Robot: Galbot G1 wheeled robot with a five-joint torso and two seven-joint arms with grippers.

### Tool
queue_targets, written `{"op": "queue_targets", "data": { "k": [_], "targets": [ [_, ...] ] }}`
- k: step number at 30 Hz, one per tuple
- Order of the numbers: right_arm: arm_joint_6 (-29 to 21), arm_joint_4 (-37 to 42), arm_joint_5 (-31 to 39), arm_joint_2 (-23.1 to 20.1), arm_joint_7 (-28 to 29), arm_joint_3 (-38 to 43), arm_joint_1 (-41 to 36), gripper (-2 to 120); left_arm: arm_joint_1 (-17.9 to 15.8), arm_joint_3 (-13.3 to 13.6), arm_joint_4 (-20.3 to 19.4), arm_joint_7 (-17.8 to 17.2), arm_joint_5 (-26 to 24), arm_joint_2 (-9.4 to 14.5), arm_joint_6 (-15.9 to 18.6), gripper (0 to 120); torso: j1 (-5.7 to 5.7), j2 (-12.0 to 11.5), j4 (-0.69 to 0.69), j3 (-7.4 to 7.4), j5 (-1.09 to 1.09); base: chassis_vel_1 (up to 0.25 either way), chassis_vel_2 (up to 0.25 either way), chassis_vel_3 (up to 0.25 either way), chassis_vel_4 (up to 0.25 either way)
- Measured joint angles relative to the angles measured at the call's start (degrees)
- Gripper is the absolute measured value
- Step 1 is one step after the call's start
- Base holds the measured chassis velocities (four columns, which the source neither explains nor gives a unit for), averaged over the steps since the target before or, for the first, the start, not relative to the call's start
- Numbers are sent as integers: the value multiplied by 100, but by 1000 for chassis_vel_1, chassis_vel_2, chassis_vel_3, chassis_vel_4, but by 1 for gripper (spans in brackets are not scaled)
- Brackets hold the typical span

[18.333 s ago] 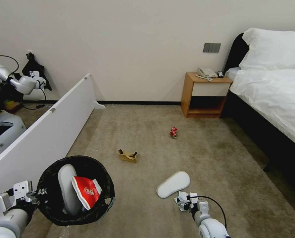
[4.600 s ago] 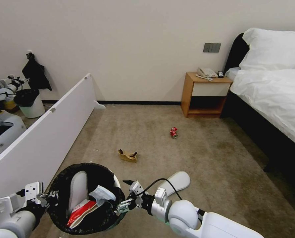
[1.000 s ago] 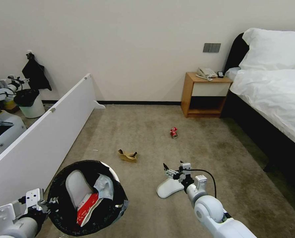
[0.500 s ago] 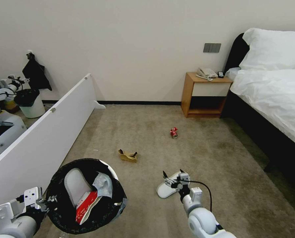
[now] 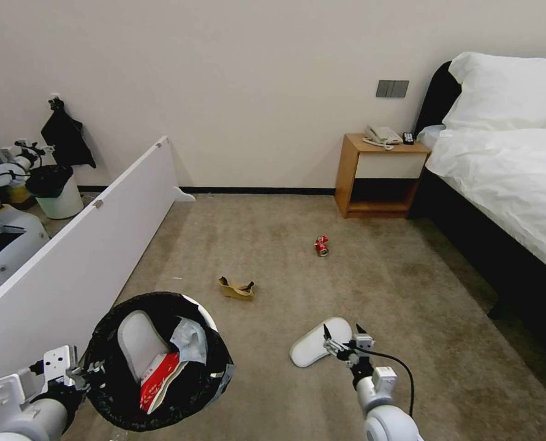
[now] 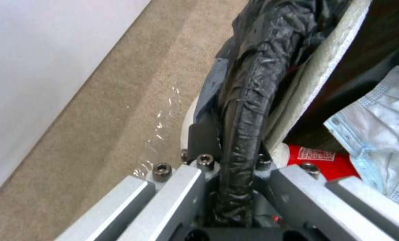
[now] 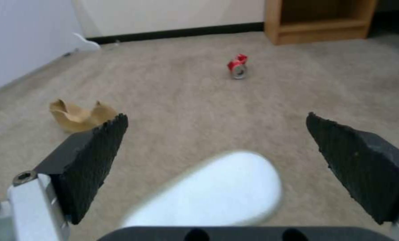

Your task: Pick up the trash bin, then pick up the garbage from the floor and place it into the trash bin.

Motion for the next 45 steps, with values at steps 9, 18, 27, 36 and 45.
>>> {"op": "queue_targets", "data": {
  "k": [9,18,27,36,45],
  "targets": [
    [274,491,-910,143,-225,835,-594,100,-74,31,62,14,34,19,0,0,0,0,0,0,0,0,0,0,0],
    [474,990,-1308,156,-374,1248,-1144,100,-108,36,83,26,58,32,0,0,0,0,-1,0,-1,0,0,0,0],
    [547,1287,-1299,202,-493,1354,-1306,100,-108,39,92,29,64,39,0,0,0,0,0,0,-1,0,0,0,0],
    [563,1261,-1216,219,-650,1394,-1335,100,-91,39,91,30,69,42,0,0,0,0,0,0,0,0,0,0,0],
    [578,1266,-1137,211,-754,1425,-1344,100,-55,35,73,30,75,28,0,0,0,0,0,0,0,0,0,0,0]
  ]
}}
